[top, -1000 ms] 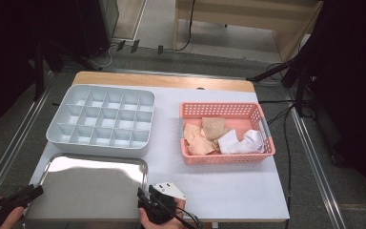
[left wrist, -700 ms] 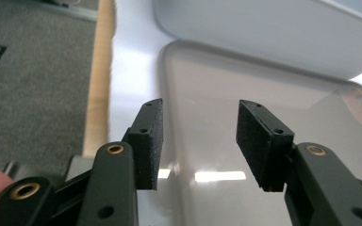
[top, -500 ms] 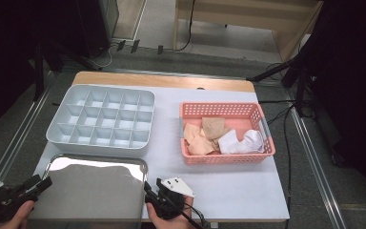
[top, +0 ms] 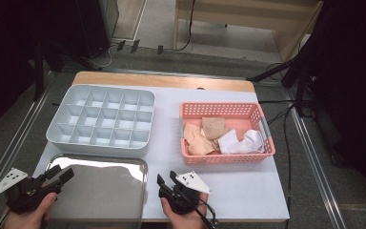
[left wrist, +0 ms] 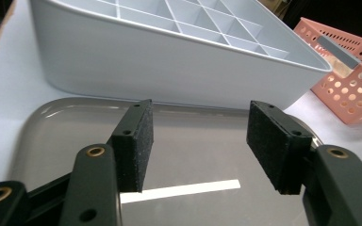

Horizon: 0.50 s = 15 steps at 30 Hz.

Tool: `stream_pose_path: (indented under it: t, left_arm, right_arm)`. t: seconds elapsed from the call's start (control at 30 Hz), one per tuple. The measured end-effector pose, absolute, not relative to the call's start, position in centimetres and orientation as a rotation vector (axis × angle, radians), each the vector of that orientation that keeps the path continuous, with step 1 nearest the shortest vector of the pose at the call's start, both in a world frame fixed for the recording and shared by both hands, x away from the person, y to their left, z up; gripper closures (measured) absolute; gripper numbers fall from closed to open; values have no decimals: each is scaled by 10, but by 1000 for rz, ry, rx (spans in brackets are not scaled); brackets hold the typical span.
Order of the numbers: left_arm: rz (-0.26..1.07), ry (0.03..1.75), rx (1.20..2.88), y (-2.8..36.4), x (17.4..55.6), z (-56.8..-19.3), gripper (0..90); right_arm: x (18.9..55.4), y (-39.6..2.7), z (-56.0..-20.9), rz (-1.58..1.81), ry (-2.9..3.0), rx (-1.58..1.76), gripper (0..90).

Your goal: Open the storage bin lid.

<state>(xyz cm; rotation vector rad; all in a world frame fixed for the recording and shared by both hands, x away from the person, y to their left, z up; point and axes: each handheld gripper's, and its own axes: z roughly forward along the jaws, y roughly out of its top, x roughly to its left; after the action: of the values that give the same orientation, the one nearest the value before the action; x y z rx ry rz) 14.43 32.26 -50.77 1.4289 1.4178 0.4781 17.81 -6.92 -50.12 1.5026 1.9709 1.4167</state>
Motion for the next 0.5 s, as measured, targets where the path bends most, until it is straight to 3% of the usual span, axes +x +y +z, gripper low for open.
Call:
stream_pose_path:
  t: [0.5]
  left_arm:
    - [468, 1358, 1471, 284, 162, -506, 251]
  right_arm:
    - [194, -128, -479, 1421, 1862, 1517, 491]
